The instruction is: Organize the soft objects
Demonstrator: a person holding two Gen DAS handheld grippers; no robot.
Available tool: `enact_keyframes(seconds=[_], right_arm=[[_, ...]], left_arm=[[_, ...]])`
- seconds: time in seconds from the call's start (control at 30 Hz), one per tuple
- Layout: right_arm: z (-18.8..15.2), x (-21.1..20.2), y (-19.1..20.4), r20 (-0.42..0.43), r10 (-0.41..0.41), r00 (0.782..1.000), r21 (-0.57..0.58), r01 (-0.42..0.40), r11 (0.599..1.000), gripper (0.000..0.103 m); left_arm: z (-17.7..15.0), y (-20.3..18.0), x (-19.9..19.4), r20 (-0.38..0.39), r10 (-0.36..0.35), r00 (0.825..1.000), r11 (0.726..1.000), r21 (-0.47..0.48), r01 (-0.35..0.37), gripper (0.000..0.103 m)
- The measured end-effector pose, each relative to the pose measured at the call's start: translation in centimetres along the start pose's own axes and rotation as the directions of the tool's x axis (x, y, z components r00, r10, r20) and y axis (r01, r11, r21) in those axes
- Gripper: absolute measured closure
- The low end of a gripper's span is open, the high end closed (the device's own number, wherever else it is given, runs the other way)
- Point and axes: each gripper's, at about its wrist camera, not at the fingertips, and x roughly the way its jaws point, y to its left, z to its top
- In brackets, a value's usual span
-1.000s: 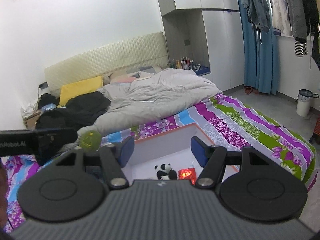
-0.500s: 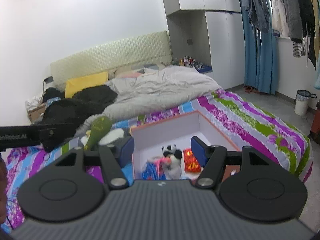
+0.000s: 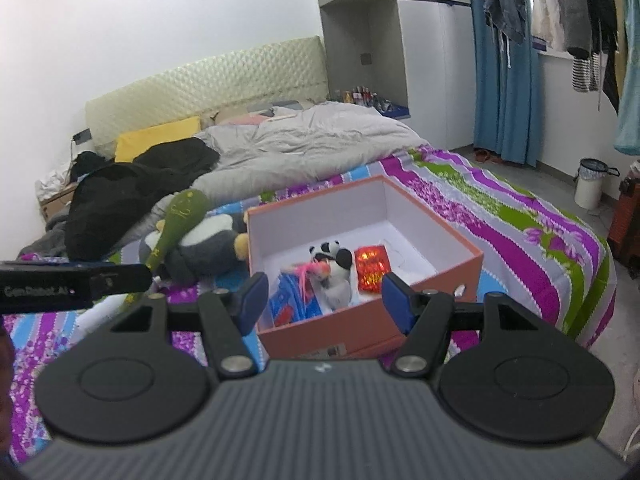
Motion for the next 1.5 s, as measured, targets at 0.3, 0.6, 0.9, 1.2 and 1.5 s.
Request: enact_keyframes(seconds=[0.3,0.6,0.9,1.2,1.5], right_arm=[[-1.4,1.0,-1.9,-0.025,-0.053,0.998,0.028,0.053,0.998,0.038],[-1.7,2.1,-2.8,-0.066,-0.059,0.996,0.010,0.060,0.998,0.038],[-1.4,2.1,-2.6,-0.066,-0.048,0.997,-0.014,0.048,0.999,0.038],[-1.1,2.1,-1.7,-0.061,-0.027,0.998,-0.057,0.023,0.998,0.002],[-1.0,2.3,-1.4,-0.065,-0.041,0.997,-0.036,0.039,0.999,0.000]], left_arm=[[-1.0,-0.3,2.3,-0.034,0.021,0.999,1.000,-0.007,-0.021,0.054],[-1.5,-0.3,3.1,-0.042,0.029,0.999,0.999,-0.016,-0.030,0.054],[-1.5,0.1,2.5,-0.029,0.054,0.998,0.998,-0.026,-0.055,0.054],[-1.2,0.9,1.2,0.000,0.100,0.995,0.994,-0.044,-0.099,0.017],[-1.1,1.0,0.5,-0.001,0.143,0.990,0.989,-0.025,-0.143,0.000]])
